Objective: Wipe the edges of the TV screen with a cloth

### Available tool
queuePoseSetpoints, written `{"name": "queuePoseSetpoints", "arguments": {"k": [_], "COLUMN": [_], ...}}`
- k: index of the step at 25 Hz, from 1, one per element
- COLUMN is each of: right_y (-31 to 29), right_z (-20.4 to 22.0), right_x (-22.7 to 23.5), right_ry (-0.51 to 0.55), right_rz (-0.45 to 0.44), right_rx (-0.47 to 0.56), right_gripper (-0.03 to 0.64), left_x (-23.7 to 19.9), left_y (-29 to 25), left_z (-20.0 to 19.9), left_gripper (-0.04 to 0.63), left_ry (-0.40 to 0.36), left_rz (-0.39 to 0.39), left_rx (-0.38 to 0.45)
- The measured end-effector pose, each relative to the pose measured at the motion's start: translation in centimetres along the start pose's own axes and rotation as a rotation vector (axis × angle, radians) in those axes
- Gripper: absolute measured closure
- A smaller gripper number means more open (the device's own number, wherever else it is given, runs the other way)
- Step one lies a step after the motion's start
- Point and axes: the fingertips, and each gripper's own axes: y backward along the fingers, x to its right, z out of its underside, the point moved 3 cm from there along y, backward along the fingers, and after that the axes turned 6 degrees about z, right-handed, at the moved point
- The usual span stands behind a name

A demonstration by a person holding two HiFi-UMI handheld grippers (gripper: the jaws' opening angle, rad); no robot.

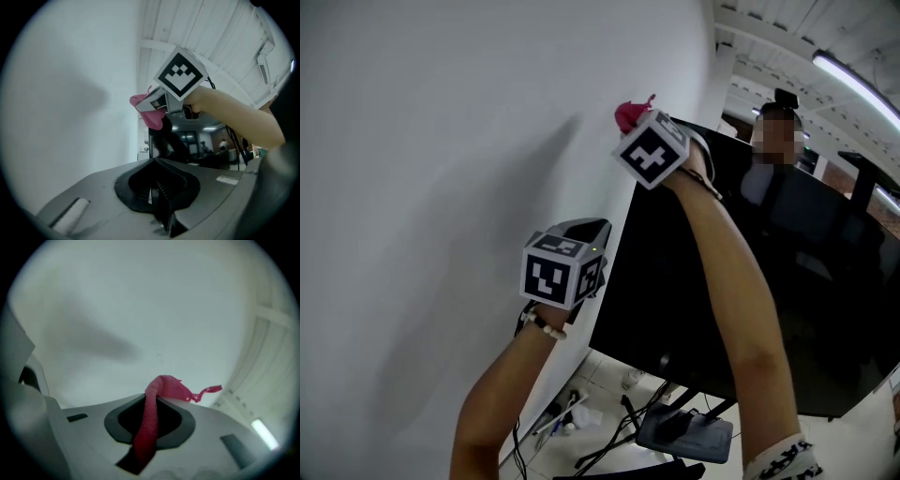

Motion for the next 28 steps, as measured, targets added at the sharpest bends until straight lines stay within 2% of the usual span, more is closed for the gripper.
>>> {"name": "queuePoseSetpoints", "arguments": {"k": [1, 2, 4, 6, 9, 12, 21, 28], "right_y": [-0.2, -0.5, -0.9, -1.0, -0.6, -0.4, 0.9, 1.9], "right_z": [0.0, 0.5, 2.6, 4.5, 5.7, 6.6, 11.0, 14.2], "right_x": [-1.0, -1.8, -2.5, -2.2, -2.8, -5.2, -12.1, -17.0], "right_ry": [-0.152, -0.260, -0.355, -0.397, -0.421, -0.402, -0.567, -0.670], "right_rz": [-0.016, -0.010, 0.057, 0.128, 0.170, 0.154, 0.163, 0.225], "right_rx": [0.039, 0.062, 0.077, 0.084, 0.075, 0.062, 0.088, 0.123], "right_gripper": [0.561, 0.561, 0.561, 0.560, 0.560, 0.560, 0.560, 0.560], "left_x": [-0.2, -0.3, -0.2, -0.3, -0.8, -0.7, 0.0, 0.0], "left_y": [0.3, 0.4, -0.2, -0.6, -0.1, 0.4, 0.8, 1.1], "left_z": [0.7, 1.3, 2.4, 2.8, 3.3, 4.7, 8.5, 10.6], "left_gripper": [0.589, 0.589, 0.589, 0.589, 0.589, 0.589, 0.589, 0.589], "left_ry": [0.008, 0.017, 0.031, 0.036, 0.041, 0.057, 0.097, 0.124], "left_rz": [-0.003, -0.006, -0.006, -0.008, -0.014, -0.014, -0.025, -0.028], "left_rx": [-0.004, -0.010, -0.028, -0.044, -0.058, -0.077, -0.116, -0.133]}}
